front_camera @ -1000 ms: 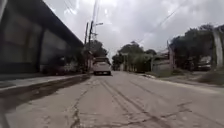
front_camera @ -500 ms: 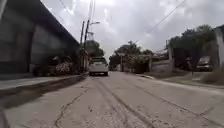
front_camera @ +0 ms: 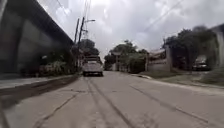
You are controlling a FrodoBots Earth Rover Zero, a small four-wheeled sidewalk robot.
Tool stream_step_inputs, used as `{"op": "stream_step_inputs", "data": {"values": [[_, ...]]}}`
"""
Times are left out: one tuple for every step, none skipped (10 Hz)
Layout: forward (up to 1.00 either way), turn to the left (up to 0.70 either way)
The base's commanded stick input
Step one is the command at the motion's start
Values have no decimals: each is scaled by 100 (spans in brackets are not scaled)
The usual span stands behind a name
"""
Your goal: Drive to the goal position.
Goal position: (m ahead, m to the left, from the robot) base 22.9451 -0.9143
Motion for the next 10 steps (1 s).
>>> {"op": "stream_step_inputs", "data": {"values": [[100, 0], [100, -6], [100, -17], [100, -3], [100, -1], [100, -6], [100, -7], [100, -2], [100, 0], [100, -17]]}}
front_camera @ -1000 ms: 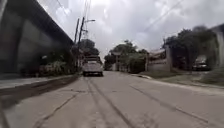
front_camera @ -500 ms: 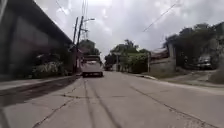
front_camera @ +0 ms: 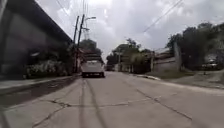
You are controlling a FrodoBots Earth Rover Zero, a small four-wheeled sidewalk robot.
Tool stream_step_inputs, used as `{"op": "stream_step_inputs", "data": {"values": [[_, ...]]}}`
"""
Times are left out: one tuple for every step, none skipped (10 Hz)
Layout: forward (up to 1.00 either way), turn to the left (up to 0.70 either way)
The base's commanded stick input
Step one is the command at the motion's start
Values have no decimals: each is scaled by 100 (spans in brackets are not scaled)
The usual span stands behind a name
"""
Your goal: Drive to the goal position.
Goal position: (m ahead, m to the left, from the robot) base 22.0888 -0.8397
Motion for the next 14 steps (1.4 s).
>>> {"op": "stream_step_inputs", "data": {"values": [[100, -29], [100, -29], [100, -29], [100, -17], [100, 0], [100, 0], [100, -6], [100, -18], [100, 0], [100, 0], [100, 0], [100, 0], [100, 0], [100, -22]]}}
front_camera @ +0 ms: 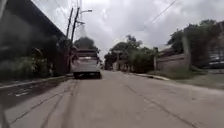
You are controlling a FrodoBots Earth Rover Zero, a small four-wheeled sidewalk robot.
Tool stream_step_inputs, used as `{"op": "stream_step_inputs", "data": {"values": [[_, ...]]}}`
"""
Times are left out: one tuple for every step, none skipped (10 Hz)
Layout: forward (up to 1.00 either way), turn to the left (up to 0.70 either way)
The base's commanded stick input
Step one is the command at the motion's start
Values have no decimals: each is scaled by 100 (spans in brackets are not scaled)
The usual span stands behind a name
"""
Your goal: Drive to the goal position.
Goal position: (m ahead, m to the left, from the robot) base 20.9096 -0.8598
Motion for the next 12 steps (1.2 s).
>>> {"op": "stream_step_inputs", "data": {"values": [[100, -34], [100, -34], [100, -23], [100, 0], [100, -3], [100, -31], [100, -31], [100, -31], [100, -31], [100, -23], [100, -2], [100, 0]]}}
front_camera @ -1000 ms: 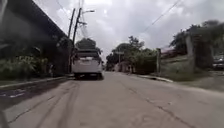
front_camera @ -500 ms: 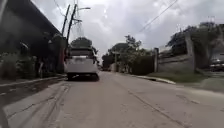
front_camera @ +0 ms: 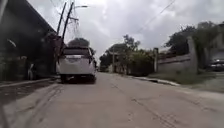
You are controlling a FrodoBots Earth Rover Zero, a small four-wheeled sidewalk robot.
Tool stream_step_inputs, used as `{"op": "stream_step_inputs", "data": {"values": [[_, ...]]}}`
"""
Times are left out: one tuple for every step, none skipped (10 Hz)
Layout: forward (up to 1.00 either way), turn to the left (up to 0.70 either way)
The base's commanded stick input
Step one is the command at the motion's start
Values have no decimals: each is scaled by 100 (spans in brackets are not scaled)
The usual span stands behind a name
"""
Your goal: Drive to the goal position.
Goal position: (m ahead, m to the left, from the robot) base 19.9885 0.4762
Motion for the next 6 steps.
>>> {"op": "stream_step_inputs", "data": {"values": [[100, 0], [100, 0], [100, 0], [100, 0], [100, 0], [100, 0]]}}
